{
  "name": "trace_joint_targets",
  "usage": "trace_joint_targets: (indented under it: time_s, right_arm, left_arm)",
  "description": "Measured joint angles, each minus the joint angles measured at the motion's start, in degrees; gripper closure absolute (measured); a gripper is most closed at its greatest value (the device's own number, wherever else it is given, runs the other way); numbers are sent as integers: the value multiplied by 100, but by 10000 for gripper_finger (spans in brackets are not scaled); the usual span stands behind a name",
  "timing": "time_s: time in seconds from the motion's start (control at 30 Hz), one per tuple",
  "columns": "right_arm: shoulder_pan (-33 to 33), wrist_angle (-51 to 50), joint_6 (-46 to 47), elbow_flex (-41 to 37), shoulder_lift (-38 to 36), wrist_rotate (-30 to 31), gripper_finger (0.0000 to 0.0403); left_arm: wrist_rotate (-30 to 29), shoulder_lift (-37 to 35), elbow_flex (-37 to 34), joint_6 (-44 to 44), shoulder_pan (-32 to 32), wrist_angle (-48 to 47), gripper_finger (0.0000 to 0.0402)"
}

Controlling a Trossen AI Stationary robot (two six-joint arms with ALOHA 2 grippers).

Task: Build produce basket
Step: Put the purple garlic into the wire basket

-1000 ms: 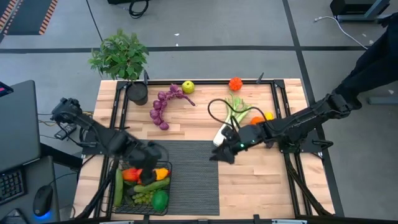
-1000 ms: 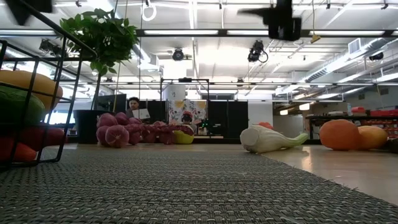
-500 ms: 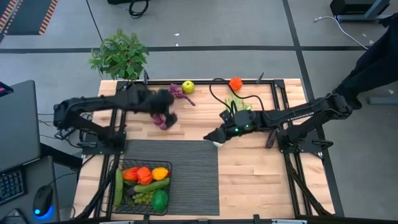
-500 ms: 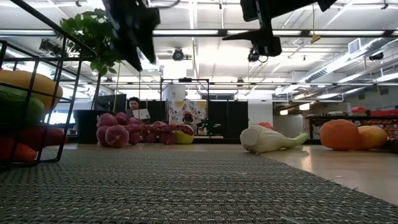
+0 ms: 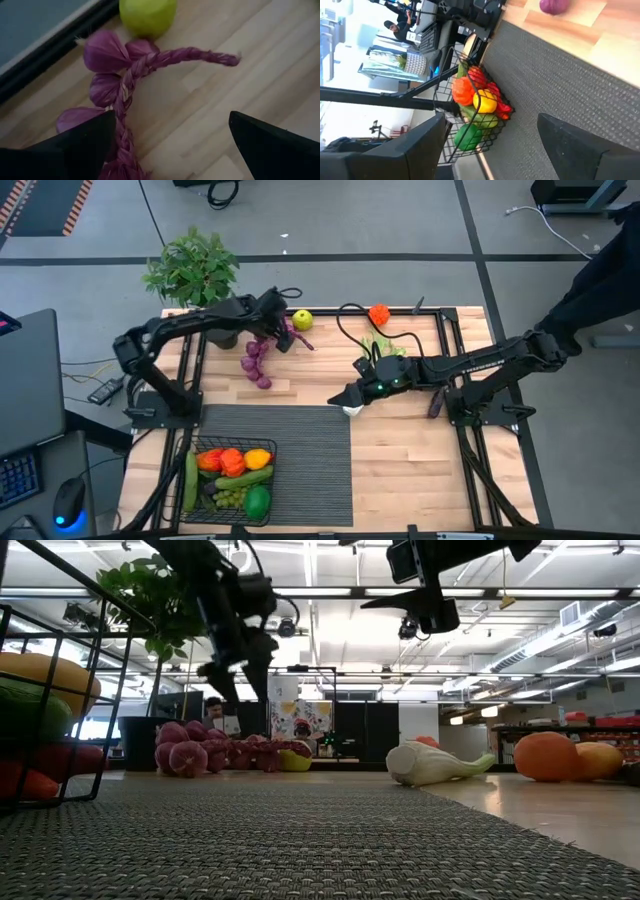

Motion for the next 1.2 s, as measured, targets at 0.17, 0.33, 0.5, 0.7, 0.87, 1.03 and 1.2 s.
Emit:
trace_joint_targets:
  time_s: [0.17, 0.33, 0.5, 0.7, 0.87, 1.03, 1.2]
  right_arm:
    - [-40, 1, 215, 0, 0, -61, 85]
    - [-113, -17, 256, 0, 0, -63, 85]
    - [-232, -126, 250, 0, 0, -63, 85]
    - [-269, -124, 286, 0, 0, -63, 85]
    - [-260, -124, 294, 0, 0, -156, 85]
    - [-256, -124, 292, 0, 0, -272, 85]
    - [-258, -123, 256, 0, 0, -280, 85]
  left_arm:
    - [-33, 387, 0, 642, -2, -30, 8]
    - [-37, 561, 2, 1122, 29, -352, 8]
    - [-83, 865, 2, 1550, 108, -191, 8]
    - [-695, 1061, 6, 1642, 74, 153, 8]
    - [-952, 1054, 7, 1637, 20, 183, 8]
    - [-1207, 1047, 118, 1641, -86, -54, 8]
    - [-1330, 1047, 586, 1642, -161, -99, 8]
